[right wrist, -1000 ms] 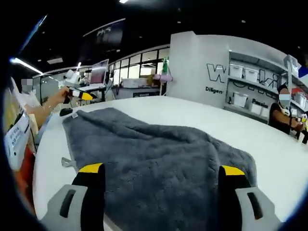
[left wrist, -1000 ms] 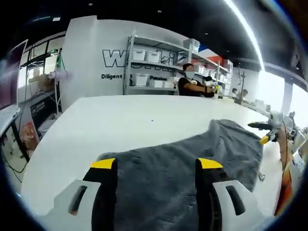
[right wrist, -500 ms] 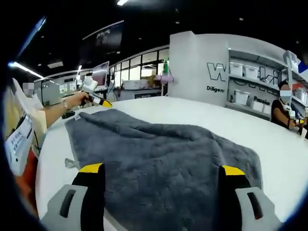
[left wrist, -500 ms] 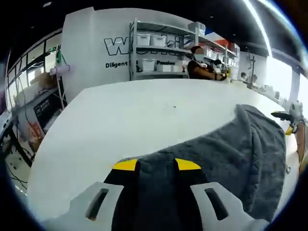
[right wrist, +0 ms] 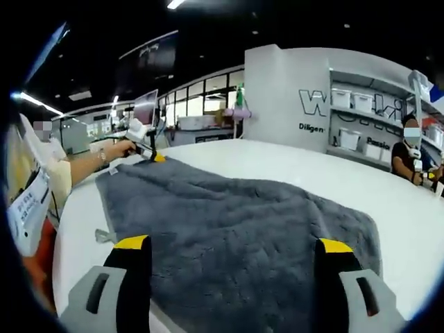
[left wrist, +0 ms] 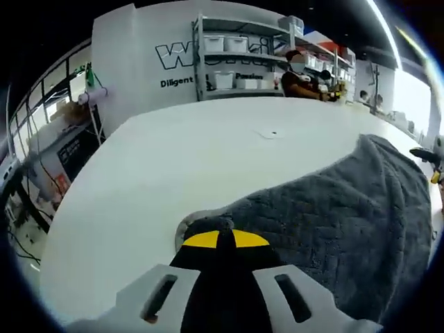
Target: Fold the towel on the table until its edges align and the towel forms a compact rectangular stack.
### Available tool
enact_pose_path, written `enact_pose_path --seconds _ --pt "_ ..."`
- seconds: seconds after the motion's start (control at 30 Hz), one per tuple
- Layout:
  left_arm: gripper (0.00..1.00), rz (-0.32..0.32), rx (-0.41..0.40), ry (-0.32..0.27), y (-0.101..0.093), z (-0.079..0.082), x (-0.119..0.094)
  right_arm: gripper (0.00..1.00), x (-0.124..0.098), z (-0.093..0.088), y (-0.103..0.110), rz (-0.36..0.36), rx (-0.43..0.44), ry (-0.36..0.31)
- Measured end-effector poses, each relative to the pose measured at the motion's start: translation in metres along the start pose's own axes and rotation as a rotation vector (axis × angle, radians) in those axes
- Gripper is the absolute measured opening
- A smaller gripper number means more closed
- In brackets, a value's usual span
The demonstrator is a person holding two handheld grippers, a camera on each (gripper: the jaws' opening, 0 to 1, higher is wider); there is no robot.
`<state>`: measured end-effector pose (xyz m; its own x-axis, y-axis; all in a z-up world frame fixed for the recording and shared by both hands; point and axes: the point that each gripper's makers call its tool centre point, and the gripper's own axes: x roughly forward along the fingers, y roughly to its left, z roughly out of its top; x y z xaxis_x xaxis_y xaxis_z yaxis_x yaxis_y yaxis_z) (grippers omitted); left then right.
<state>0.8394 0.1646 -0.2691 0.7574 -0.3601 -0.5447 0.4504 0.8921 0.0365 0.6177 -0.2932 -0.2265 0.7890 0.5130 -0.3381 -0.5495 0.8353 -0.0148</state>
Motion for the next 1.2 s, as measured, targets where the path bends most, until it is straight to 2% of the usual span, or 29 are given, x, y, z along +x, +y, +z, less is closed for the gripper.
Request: enact_pose_path --seconds 0.2,0.47,0.73,1.03,1.2 --pt "0.04 0.034 0.007 -0.003 0.013 0.005 0.008 0.99 0.001 -0.002 0.001 0.003 0.001 0.004" --pt "0.05 0.034 0.028 -0.012 0.023 0.010 0.018 0.99 0.002 -0.004 0.001 0.008 0.009 0.013" --pt "0.06 0.051 0.016 -0.041 0.036 0.016 0.027 0.99 0.002 -0.005 0.002 0.015 0.012 0.016" --pt "0.09 0.095 0.046 -0.022 0.053 0.025 0.040 0.99 0.003 -0.005 0.002 0.023 0.018 0.017" --pt "0.12 0.106 0.072 -0.020 0.055 0.027 0.040 0.99 0.002 -0.005 0.001 0.023 0.020 0.017"
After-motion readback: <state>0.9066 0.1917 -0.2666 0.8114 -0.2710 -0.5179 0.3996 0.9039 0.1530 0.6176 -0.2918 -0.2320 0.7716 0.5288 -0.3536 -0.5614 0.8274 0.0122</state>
